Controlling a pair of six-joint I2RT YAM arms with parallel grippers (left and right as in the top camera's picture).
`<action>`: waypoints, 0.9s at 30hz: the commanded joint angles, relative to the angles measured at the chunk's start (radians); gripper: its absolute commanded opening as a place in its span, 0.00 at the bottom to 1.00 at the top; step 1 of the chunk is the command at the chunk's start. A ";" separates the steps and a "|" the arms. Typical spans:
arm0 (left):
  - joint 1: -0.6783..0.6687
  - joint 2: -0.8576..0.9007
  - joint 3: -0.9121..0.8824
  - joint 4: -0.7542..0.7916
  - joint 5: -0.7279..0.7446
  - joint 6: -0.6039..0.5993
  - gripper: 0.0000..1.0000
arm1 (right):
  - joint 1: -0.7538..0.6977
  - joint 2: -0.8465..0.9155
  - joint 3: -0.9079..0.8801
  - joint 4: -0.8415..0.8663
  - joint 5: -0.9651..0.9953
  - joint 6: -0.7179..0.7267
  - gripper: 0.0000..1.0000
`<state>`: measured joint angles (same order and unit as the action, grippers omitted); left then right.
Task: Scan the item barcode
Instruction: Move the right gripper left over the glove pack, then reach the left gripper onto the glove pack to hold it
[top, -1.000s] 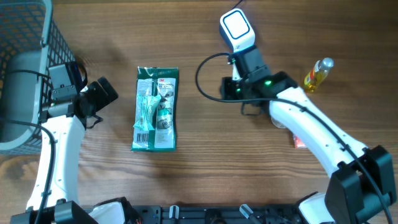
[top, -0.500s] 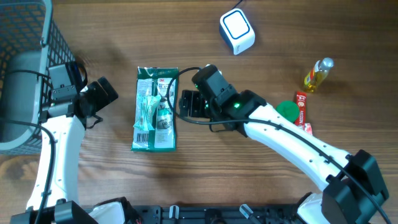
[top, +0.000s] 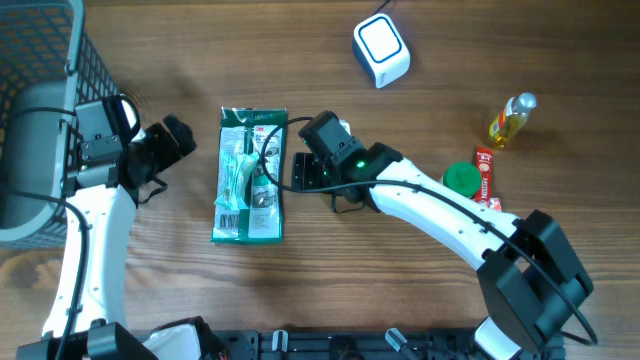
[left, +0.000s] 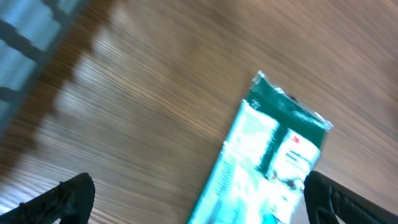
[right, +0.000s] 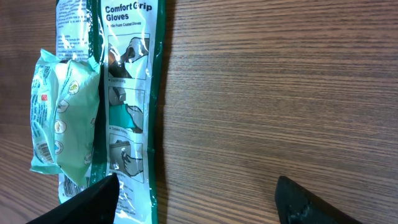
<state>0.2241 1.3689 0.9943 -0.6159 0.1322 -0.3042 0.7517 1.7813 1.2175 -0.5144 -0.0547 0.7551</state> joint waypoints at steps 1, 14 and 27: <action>-0.019 0.007 -0.005 -0.047 0.122 0.010 0.61 | -0.009 0.015 -0.002 0.014 -0.008 -0.019 0.79; -0.118 0.007 -0.071 -0.113 0.136 0.006 0.60 | -0.073 0.015 -0.002 0.032 -0.176 -0.024 0.70; -0.242 0.010 -0.246 0.122 -0.064 0.011 0.35 | -0.073 0.015 -0.002 0.027 -0.175 -0.048 0.68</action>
<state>-0.0143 1.3708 0.7860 -0.5434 0.1249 -0.3004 0.6788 1.7813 1.2175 -0.4854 -0.2176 0.7280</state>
